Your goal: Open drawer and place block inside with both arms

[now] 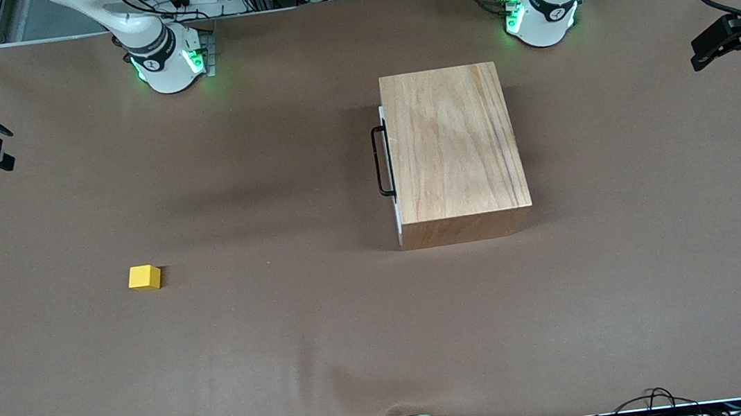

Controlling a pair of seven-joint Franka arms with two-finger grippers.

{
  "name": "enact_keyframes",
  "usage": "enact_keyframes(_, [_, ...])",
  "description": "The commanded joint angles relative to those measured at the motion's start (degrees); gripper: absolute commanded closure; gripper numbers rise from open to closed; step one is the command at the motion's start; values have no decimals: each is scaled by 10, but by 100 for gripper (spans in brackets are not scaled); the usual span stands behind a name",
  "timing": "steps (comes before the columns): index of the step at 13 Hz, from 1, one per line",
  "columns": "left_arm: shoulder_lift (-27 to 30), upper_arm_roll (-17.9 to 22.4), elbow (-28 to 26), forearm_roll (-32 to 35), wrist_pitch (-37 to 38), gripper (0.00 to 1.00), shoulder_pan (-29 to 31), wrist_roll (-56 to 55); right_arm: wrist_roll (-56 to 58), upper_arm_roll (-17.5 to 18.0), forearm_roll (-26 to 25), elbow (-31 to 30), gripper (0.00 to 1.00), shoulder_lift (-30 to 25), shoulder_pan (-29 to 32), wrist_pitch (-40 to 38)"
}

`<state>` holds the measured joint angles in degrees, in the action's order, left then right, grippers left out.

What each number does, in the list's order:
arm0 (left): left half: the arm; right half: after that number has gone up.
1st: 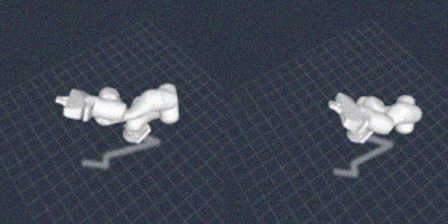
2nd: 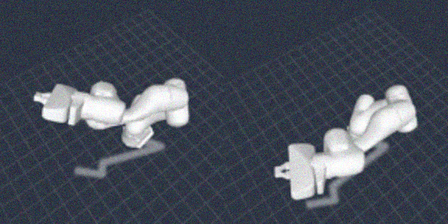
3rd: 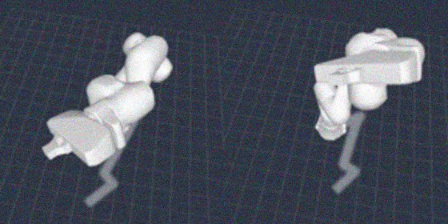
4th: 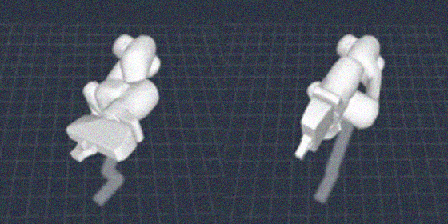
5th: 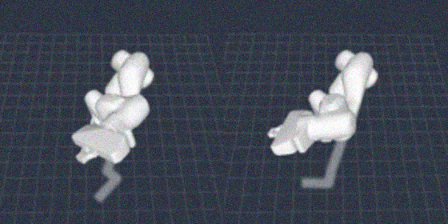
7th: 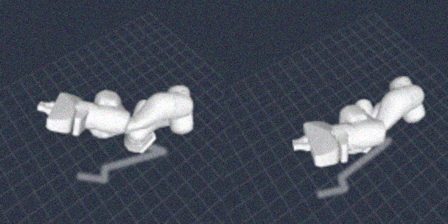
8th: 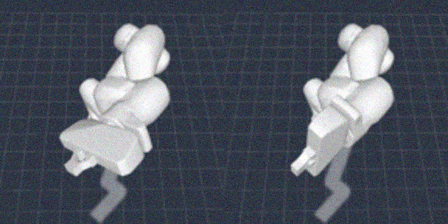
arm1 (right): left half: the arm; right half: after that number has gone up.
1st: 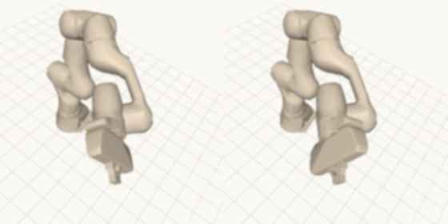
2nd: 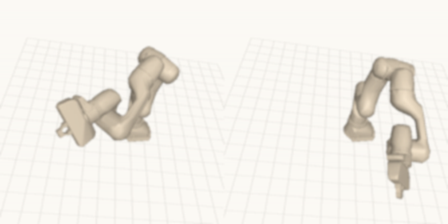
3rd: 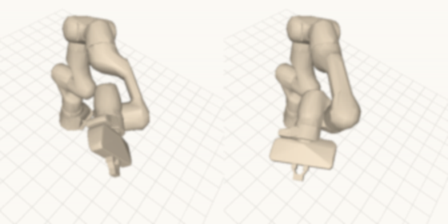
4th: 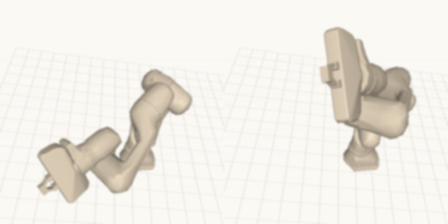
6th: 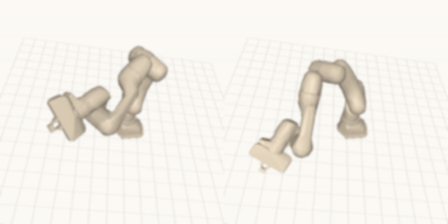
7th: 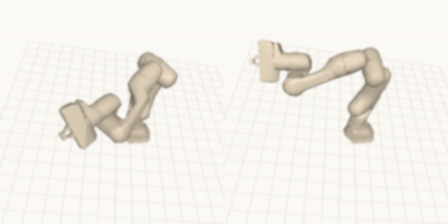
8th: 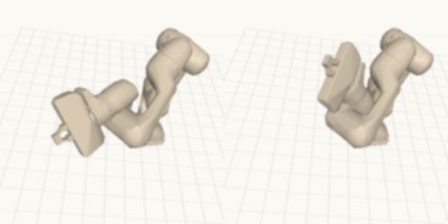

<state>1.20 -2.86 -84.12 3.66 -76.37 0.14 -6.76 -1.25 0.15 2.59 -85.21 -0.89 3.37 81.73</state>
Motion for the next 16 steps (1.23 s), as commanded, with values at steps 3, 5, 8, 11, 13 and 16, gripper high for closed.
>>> enact_keyframes(3, [-2, 0, 17, 15, 11, 0, -1, -4, -6, 5, 2, -3, 0, -2, 7, -1])
enact_keyframes(5, [-1, 0, 19, 9, 16, 0, 4, -3, -6, 5, 2, -3, 0, -2, 7, -1])
enact_keyframes(8, [-4, -2, 16, 6, 23, 0, 4, -1, -6, 5, 3, -3, 0, -2, 7, -1])
enact_keyframes(11, [-5, -7, 17, 6, 21, 0, 0, -2, -6, 5, 3, -3, 0, -2, 7, -1])
enact_keyframes(13, [-7, -7, 18, 4, 18, 0, -12, -10, -6, 5, 3, -2, 0, -2, 6, -2])
enact_keyframes(16, [-6, -16, 19, 1, 18, 0, -17, -13, -6, 5, 3, -2, 0, -2, 6, -2])
